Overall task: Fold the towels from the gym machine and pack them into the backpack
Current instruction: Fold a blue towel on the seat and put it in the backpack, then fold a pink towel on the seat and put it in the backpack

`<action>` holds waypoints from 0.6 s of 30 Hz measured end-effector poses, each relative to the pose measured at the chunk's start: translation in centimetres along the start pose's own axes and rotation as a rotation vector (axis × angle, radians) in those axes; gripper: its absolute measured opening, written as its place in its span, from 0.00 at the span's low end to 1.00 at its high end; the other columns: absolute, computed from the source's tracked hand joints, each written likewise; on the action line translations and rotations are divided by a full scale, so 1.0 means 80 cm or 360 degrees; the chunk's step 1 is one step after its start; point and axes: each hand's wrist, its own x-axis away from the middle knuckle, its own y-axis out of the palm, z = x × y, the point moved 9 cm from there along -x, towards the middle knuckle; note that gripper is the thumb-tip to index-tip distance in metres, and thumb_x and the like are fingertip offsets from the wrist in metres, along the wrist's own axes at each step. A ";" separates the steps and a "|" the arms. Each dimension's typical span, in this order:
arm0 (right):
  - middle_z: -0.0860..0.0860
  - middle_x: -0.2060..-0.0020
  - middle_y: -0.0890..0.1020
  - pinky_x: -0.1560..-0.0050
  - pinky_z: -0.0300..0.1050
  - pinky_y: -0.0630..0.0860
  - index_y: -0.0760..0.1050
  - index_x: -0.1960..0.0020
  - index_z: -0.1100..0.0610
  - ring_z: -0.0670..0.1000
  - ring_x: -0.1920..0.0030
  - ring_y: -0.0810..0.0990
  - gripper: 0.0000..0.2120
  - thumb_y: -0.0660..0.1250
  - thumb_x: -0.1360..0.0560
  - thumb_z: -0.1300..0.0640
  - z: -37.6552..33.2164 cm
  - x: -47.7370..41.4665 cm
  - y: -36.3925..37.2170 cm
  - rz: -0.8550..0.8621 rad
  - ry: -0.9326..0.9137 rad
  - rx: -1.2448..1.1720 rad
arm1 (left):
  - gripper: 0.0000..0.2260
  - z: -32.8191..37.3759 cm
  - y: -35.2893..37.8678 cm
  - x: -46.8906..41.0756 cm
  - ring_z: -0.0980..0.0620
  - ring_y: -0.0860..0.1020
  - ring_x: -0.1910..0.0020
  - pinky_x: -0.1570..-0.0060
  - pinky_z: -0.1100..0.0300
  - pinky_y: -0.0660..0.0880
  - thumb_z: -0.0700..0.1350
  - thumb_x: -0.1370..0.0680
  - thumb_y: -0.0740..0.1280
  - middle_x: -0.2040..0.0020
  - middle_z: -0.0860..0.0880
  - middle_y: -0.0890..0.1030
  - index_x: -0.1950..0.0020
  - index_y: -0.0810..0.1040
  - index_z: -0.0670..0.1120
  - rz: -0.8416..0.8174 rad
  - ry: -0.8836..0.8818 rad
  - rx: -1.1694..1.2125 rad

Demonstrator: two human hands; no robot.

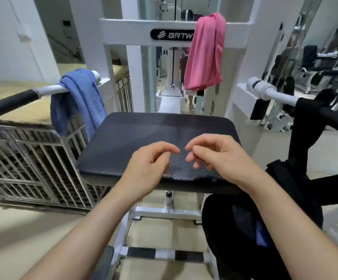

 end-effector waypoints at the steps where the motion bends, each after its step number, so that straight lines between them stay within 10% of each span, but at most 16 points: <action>1: 0.50 0.58 0.86 0.63 0.32 0.72 0.81 0.51 0.52 0.46 0.61 0.82 0.08 0.63 0.22 0.62 -0.002 -0.013 -0.003 0.0103 0.0002 0.0050 | 0.14 -0.006 -0.016 -0.011 0.53 0.71 0.70 0.64 0.56 0.70 0.39 0.21 0.61 0.71 0.53 0.74 0.51 0.80 0.56 0.0064 0.0005 -0.0073; 9: 0.47 0.27 0.68 0.33 0.46 0.66 0.60 0.25 0.46 0.51 0.29 0.67 0.28 0.64 0.22 0.55 0.001 -0.108 -0.027 0.0367 0.0139 0.0609 | 0.25 -0.030 -0.043 -0.098 0.51 0.69 0.32 0.32 0.57 0.64 0.38 0.24 0.62 0.30 0.51 0.72 0.27 0.67 0.52 -0.0034 -0.0032 -0.0530; 18: 0.54 0.26 0.63 0.31 0.56 0.64 0.59 0.26 0.45 0.59 0.31 0.65 0.33 0.61 0.29 0.59 0.065 -0.219 -0.131 0.0564 0.0340 0.0909 | 0.26 -0.022 0.034 -0.212 0.48 0.67 0.30 0.33 0.58 0.62 0.37 0.24 0.59 0.29 0.49 0.70 0.26 0.67 0.51 -0.0246 0.0164 -0.0742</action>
